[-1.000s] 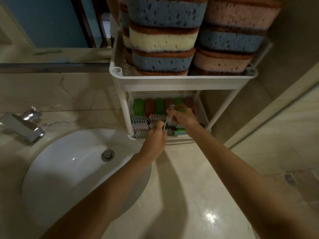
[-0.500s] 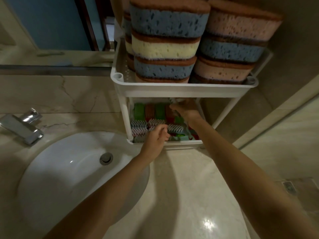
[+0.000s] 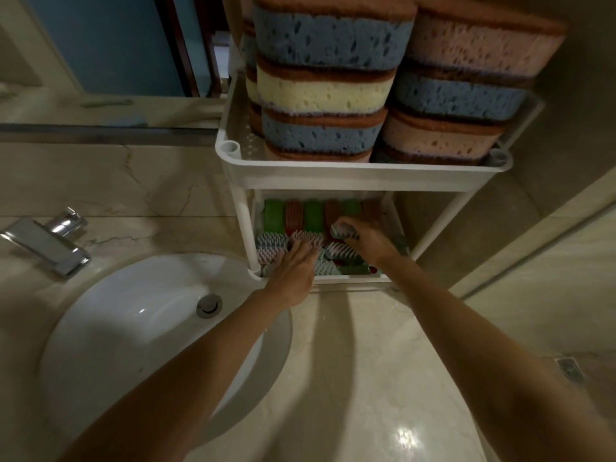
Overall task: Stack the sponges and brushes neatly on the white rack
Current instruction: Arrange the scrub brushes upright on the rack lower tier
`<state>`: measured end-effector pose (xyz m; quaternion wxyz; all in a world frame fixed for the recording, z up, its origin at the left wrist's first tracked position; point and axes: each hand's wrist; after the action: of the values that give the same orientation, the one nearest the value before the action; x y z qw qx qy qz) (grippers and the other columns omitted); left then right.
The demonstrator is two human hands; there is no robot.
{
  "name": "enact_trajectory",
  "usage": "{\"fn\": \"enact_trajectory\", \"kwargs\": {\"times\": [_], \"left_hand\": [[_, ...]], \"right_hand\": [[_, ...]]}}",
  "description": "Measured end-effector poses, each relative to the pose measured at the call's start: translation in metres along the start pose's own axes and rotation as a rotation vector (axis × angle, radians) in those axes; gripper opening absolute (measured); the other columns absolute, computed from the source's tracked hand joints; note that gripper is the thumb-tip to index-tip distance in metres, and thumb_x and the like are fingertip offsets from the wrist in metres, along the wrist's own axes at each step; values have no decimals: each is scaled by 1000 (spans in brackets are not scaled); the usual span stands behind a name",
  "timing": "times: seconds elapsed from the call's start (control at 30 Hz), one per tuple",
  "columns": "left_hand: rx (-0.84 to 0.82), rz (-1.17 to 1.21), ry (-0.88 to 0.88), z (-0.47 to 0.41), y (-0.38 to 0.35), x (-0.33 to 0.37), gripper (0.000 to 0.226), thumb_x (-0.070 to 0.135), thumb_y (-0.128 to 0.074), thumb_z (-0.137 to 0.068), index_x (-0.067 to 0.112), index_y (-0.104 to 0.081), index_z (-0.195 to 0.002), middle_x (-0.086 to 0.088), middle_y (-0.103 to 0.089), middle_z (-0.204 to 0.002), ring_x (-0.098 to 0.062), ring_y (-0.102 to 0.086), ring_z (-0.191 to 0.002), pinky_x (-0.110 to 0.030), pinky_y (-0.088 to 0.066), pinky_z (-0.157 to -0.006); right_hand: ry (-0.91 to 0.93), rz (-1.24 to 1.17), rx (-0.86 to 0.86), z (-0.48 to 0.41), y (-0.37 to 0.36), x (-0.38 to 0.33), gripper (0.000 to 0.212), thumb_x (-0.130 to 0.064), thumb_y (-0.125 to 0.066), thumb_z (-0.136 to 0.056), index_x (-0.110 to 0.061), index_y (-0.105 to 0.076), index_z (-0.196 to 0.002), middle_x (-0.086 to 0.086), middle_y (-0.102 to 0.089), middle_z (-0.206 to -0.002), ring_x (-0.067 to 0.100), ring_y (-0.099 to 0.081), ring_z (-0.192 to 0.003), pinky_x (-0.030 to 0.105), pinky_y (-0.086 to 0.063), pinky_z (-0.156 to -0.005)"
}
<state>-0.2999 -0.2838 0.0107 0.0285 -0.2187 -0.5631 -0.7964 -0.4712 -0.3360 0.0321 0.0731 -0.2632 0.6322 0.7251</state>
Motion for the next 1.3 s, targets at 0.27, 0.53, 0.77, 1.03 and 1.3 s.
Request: {"fn": "enact_trajectory", "kwargs": {"times": [0.27, 0.53, 0.77, 1.03, 1.3], "left_hand": [[-14, 1, -2, -3, -3, -3, 54, 14, -27, -101, 20, -6, -151, 0, 7, -160, -19, 7, -148, -39, 0, -119], [-39, 1, -4, -3, -1, -4, 53, 15, -27, -102, 21, -7, -151, -1, 8, -160, -20, 7, -148, -37, -2, -119], [90, 106, -10, 3, 3, 0, 51, 9, -32, -99, 14, -21, -148, -6, -10, -159, -21, -4, -148, -35, -8, -121], [372, 465, 157, 100, 17, -35, 29, 7, -43, -95, 4, -61, -118, -14, -63, -119, -28, -58, -109, -26, -41, -90], [498, 636, 653, 226, 9, -159, 26, 9, -43, -96, 2, -63, -111, -14, -65, -118, -29, -58, -110, -33, -42, -96]], "right_hand": [[21, -41, -1, -14, -3, -4, 17, -12, -51, -93, -8, -60, -107, 12, -61, -119, 28, -58, -109, 25, -44, -86], [-24, -51, 46, -12, -14, -8, 21, -5, -49, -93, 0, -65, -107, 15, -66, -116, 30, -63, -104, 26, -46, -87], [48, -21, 200, -1, -14, -11, 28, 11, -48, -84, 2, -65, -104, 19, -66, -111, 35, -61, -103, 37, -49, -88], [102, -299, 580, 69, -65, -103, 25, -11, -41, -74, 3, -61, -82, 21, -61, -83, 21, -53, -78, 27, -38, -67], [-8, -602, -79, 87, -173, -257, 18, 3, -49, -83, -3, -62, -93, 12, -68, -92, 21, -60, -80, 28, -46, -74]]}}
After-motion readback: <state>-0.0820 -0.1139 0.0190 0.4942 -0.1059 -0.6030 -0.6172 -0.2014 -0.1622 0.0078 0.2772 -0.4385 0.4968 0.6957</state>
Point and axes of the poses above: each hand's wrist, its own z-axis away from the middle knuckle, its own y-axis out of the back of the hand, x = y × z
